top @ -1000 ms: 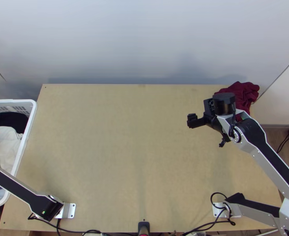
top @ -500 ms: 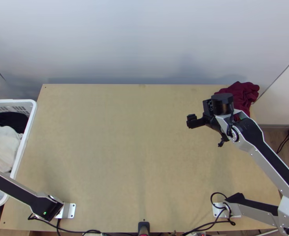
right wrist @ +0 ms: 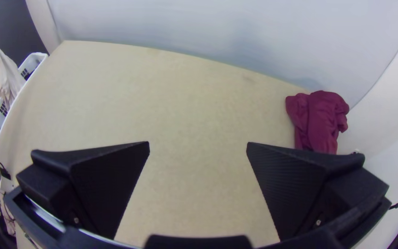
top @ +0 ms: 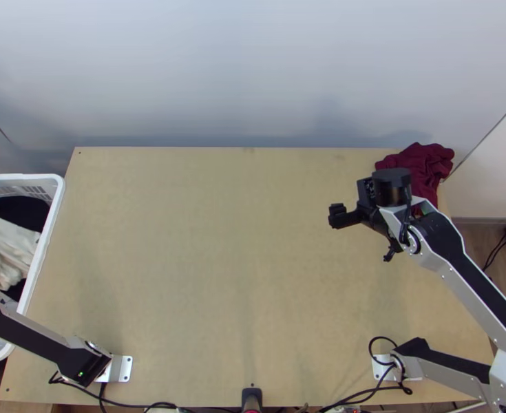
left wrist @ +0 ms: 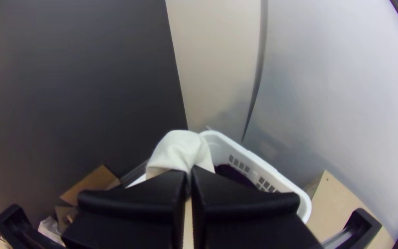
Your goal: Fold the t-shirt
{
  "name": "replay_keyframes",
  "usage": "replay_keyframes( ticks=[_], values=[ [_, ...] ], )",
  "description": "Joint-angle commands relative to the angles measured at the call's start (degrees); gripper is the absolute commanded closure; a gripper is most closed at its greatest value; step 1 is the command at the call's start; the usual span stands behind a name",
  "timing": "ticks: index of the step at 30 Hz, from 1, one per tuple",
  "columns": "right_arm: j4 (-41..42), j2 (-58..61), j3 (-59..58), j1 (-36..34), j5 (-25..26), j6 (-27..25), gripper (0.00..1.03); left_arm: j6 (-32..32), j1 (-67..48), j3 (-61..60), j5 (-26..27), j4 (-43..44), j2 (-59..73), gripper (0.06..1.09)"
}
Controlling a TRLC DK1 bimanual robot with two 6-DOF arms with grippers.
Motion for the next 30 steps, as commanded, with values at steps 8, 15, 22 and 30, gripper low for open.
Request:
replay_keyframes(
  ticks=[8, 15, 22, 30],
  values=[
    [1.5, -4.2, -4.4, 0.0, 0.0, 0.2, 0.05, -6.9, -1.7, 2.3, -0.6, 6.1, -12.4, 1.05],
    [3.8, -6.6, -7.8, 0.0, 0.0, 0.4, 0.05, -11.8, -3.6, 2.2, 1.2, 11.8, -19.6, 1.05],
    [7.3, -9.4, -12.9, -0.3, 0.0, 1.8, 0.05, -12.1, -6.6, -1.5, 5.7, 12.6, -25.7, 1.05],
    [7.4, -12.8, -15.6, -0.9, 0.0, 1.8, 0.05, -3.5, -15.8, -5.9, 5.5, 7.2, -31.5, 1.05]
  ],
)
